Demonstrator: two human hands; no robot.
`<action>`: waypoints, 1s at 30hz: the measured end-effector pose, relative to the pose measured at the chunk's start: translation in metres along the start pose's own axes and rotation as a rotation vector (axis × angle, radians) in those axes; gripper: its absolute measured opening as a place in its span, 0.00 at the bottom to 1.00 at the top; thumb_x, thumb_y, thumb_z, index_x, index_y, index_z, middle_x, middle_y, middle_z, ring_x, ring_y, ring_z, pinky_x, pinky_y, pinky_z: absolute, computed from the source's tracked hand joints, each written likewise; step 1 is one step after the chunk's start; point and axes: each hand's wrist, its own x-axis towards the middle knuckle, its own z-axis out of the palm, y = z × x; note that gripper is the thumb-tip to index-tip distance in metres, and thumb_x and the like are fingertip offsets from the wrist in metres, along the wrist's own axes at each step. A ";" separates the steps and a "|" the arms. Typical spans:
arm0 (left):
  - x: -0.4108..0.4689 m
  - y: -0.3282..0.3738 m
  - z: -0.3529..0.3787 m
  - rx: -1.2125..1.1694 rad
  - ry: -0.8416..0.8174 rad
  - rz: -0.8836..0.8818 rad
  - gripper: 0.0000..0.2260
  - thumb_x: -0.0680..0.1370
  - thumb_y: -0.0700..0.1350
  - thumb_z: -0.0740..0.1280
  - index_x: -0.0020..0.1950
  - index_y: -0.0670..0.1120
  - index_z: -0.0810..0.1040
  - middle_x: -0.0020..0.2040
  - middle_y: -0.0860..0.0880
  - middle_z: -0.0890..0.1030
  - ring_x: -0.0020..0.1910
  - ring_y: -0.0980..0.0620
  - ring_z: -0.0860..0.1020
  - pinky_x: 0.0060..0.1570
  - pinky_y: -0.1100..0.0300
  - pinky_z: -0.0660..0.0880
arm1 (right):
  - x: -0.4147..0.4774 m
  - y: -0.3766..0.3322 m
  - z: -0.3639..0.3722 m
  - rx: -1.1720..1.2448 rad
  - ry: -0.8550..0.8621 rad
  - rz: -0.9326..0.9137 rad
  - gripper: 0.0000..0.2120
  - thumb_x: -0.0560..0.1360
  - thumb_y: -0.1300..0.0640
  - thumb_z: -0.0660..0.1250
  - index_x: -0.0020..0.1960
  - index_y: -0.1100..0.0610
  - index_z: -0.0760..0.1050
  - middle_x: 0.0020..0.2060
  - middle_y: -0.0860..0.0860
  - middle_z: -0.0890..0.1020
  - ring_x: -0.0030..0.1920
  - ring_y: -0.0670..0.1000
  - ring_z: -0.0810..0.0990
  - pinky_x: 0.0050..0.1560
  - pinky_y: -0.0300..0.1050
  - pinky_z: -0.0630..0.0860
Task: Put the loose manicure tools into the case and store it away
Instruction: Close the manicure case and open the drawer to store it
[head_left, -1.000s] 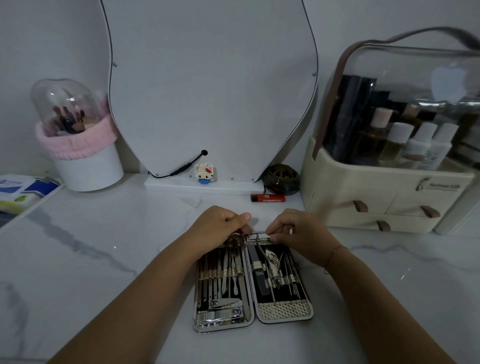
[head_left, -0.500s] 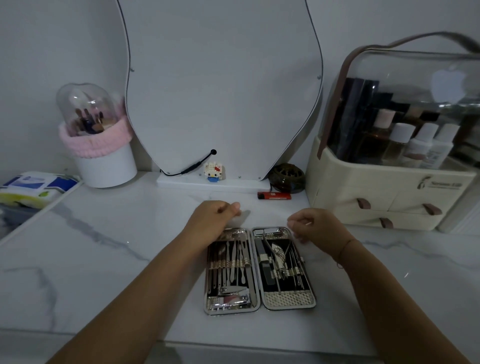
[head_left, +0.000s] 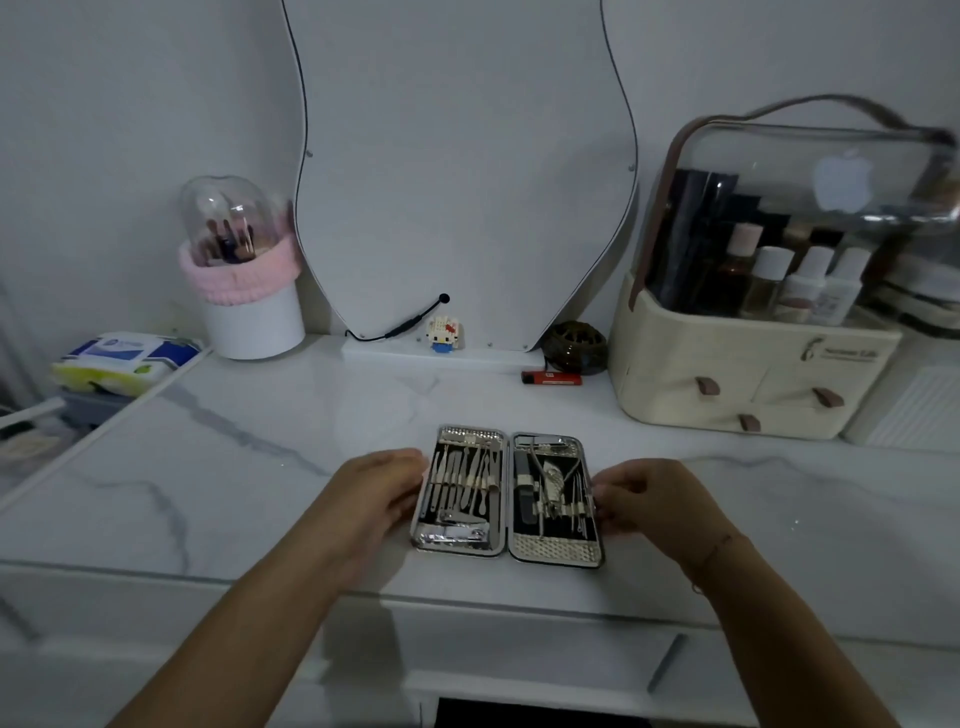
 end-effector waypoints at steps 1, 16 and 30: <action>0.004 0.004 0.001 0.002 0.028 -0.005 0.09 0.76 0.35 0.63 0.37 0.43 0.76 0.33 0.45 0.78 0.34 0.51 0.78 0.37 0.59 0.74 | -0.003 -0.001 0.002 0.017 0.009 -0.007 0.05 0.72 0.67 0.65 0.42 0.65 0.80 0.35 0.61 0.84 0.31 0.51 0.83 0.33 0.37 0.80; 0.018 -0.012 0.047 1.040 -0.191 0.752 0.07 0.76 0.48 0.67 0.52 0.50 0.82 0.50 0.57 0.81 0.50 0.59 0.76 0.51 0.63 0.71 | -0.026 -0.019 0.038 0.758 -0.219 0.183 0.06 0.75 0.73 0.55 0.48 0.69 0.69 0.42 0.66 0.77 0.33 0.57 0.82 0.36 0.45 0.81; 0.024 -0.034 0.017 1.059 -0.223 0.643 0.28 0.68 0.67 0.57 0.65 0.60 0.73 0.68 0.66 0.62 0.71 0.67 0.56 0.73 0.58 0.47 | 0.000 0.011 0.039 -0.309 0.185 -0.350 0.27 0.67 0.53 0.73 0.63 0.55 0.71 0.58 0.51 0.75 0.59 0.50 0.72 0.64 0.51 0.69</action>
